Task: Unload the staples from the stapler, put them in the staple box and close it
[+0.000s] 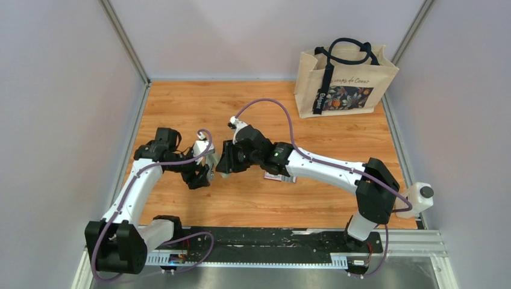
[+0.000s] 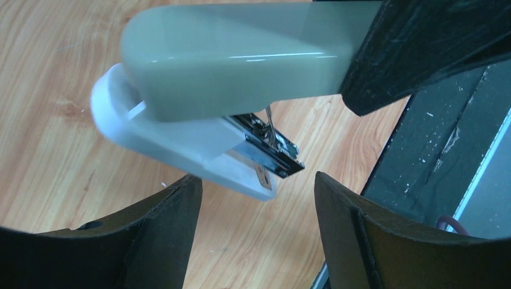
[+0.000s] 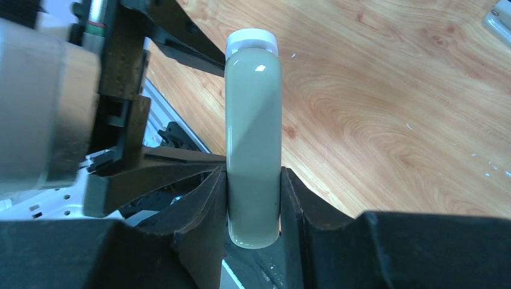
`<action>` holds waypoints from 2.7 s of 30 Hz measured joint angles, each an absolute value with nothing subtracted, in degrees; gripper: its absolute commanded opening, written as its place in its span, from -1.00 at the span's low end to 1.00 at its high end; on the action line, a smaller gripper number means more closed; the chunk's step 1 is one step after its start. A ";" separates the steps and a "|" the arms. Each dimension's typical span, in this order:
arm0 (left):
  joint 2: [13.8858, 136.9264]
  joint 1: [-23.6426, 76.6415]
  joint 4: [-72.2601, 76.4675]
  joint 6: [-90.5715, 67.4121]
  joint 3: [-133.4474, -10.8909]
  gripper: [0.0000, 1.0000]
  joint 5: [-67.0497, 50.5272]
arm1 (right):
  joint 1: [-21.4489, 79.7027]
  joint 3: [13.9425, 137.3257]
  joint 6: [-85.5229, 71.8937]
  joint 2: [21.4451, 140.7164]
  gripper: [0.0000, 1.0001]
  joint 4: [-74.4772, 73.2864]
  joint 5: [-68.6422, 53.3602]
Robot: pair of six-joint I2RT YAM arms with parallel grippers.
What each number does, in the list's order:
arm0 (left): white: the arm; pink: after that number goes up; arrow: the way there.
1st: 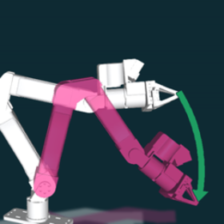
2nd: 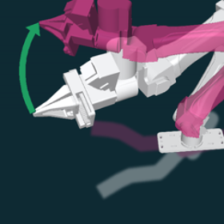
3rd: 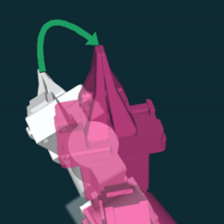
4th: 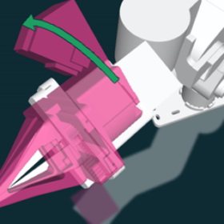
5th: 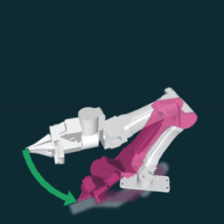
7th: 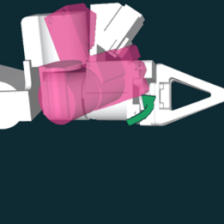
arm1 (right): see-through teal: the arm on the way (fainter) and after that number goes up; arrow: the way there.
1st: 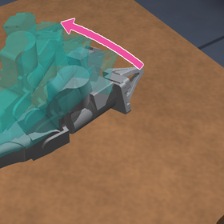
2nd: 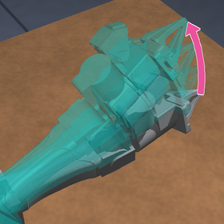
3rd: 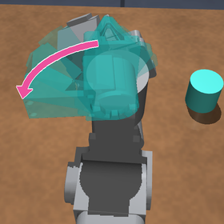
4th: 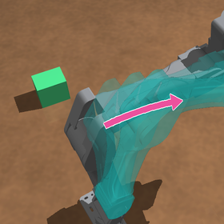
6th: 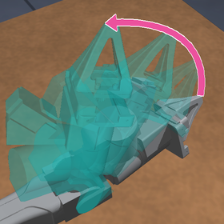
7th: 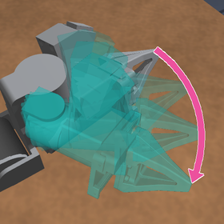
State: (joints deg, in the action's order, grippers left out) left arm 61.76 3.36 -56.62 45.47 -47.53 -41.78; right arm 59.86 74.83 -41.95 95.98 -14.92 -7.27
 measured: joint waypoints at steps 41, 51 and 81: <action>61.41 4.16 -48.07 45.80 -42.15 -0.29 -36.97 | 57.14 71.07 -48.56 96.82 -0.85 -7.44 -15.84; 61.45 4.16 -44.80 45.69 -40.62 -0.53 -33.85 | 57.23 70.61 -46.76 97.41 -0.88 -9.61 -16.19; 50.76 14.83 -17.50 55.40 -23.29 -0.66 -16.23 | 61.76 65.93 -26.61 95.46 -0.87 -16.60 -6.31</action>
State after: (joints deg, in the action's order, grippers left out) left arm 50.76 14.83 -17.50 55.40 -23.29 -16.23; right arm 61.76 65.93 -26.61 95.46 -16.60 -6.31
